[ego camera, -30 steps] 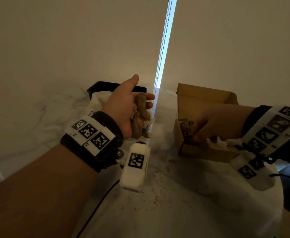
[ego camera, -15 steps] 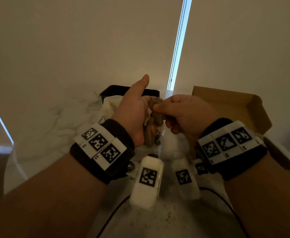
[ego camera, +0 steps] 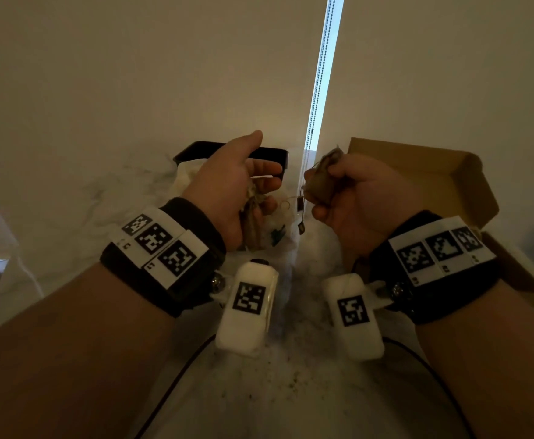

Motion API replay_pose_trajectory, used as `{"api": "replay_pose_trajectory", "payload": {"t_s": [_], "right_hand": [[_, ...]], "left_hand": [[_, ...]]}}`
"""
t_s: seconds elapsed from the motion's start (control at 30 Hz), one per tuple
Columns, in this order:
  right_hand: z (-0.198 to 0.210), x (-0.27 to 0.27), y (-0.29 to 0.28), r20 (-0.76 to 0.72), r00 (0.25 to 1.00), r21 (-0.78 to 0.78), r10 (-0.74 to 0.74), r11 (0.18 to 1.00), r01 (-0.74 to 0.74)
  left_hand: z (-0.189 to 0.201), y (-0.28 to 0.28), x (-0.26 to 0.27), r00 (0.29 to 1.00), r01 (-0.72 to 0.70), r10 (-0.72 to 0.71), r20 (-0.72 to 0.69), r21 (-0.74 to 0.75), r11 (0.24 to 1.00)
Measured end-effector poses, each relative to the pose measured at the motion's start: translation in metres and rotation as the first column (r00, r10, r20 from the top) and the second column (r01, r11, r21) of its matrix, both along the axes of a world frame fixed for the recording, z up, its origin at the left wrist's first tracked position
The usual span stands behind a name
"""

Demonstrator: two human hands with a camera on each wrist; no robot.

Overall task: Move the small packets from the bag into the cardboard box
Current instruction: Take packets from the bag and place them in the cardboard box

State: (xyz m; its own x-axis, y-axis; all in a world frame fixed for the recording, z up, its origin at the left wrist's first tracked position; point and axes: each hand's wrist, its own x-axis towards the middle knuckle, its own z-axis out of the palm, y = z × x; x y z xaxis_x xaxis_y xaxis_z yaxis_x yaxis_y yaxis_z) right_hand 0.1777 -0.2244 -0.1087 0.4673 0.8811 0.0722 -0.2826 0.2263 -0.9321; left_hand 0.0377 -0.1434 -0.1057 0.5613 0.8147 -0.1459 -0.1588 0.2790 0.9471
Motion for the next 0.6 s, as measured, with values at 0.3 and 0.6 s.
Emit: {"api": "replay_pose_trajectory", "payload": {"t_s": [0.3, 0.6], "right_hand": [[0.015, 0.005, -0.011, -0.178, 0.982, 0.105, 0.062, 0.994, -0.044], [0.013, 0.018, -0.011, -0.121, 0.988, 0.063, -0.093, 0.993, 0.101]], "left_hand": [[-0.005, 0.0, 0.002, 0.999, -0.047, 0.048, -0.024, 0.032, 0.998], [-0.003, 0.011, 0.0, 0.994, -0.094, 0.097, 0.057, -0.039, 0.995]]}}
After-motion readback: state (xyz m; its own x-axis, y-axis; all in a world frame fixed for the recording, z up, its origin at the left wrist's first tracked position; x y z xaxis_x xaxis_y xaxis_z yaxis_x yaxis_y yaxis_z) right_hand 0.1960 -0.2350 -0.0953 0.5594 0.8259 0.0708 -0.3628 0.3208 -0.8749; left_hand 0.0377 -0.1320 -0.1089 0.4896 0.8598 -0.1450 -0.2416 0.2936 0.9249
